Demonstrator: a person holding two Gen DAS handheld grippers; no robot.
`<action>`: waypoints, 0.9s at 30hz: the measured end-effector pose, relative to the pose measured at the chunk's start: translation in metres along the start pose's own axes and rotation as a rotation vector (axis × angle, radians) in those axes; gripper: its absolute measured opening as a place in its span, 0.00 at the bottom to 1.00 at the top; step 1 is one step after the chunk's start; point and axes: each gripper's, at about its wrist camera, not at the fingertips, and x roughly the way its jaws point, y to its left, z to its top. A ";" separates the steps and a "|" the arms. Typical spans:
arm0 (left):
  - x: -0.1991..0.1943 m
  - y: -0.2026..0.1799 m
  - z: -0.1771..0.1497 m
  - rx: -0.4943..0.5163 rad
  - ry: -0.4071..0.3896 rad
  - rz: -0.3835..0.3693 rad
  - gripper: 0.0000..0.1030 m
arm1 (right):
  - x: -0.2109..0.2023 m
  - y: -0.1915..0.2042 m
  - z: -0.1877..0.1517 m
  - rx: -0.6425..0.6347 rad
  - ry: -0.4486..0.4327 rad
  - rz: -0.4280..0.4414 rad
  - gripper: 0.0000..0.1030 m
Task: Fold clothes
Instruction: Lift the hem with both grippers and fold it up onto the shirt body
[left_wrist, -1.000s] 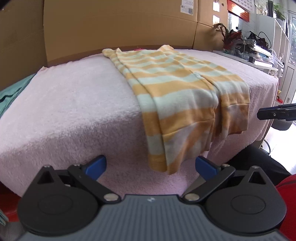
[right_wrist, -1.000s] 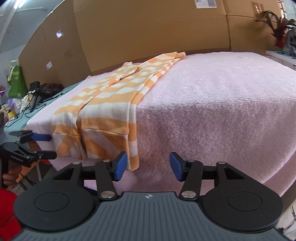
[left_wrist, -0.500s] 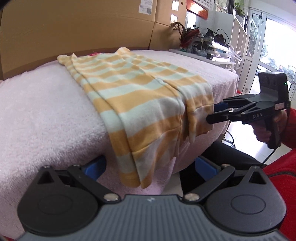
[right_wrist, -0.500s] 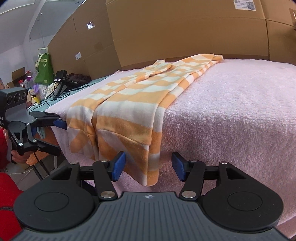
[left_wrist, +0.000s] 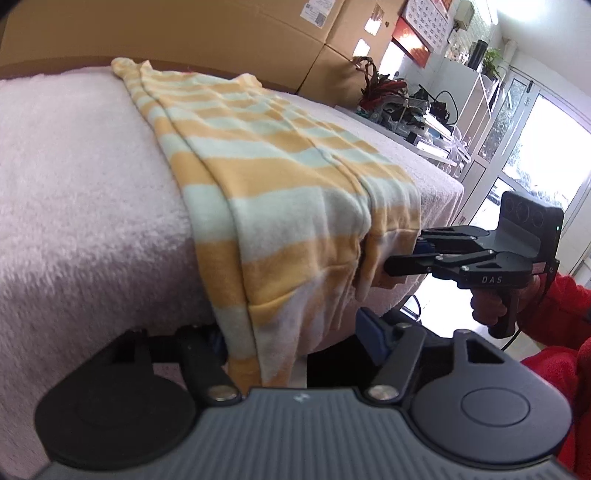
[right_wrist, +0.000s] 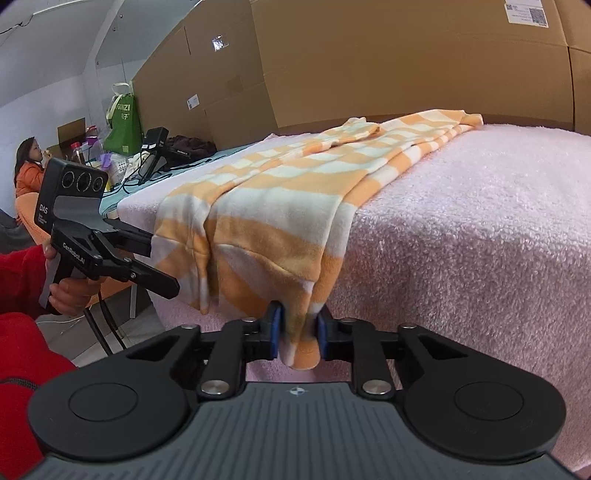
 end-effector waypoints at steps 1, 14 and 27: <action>0.001 0.001 0.001 0.000 0.007 -0.005 0.57 | -0.001 -0.001 0.000 0.012 0.006 0.002 0.17; -0.007 -0.008 0.005 -0.010 0.014 -0.052 0.10 | -0.030 -0.006 0.009 0.100 0.015 0.107 0.09; -0.008 -0.009 0.001 0.026 0.055 -0.036 0.11 | -0.030 -0.003 0.012 0.072 0.040 0.064 0.09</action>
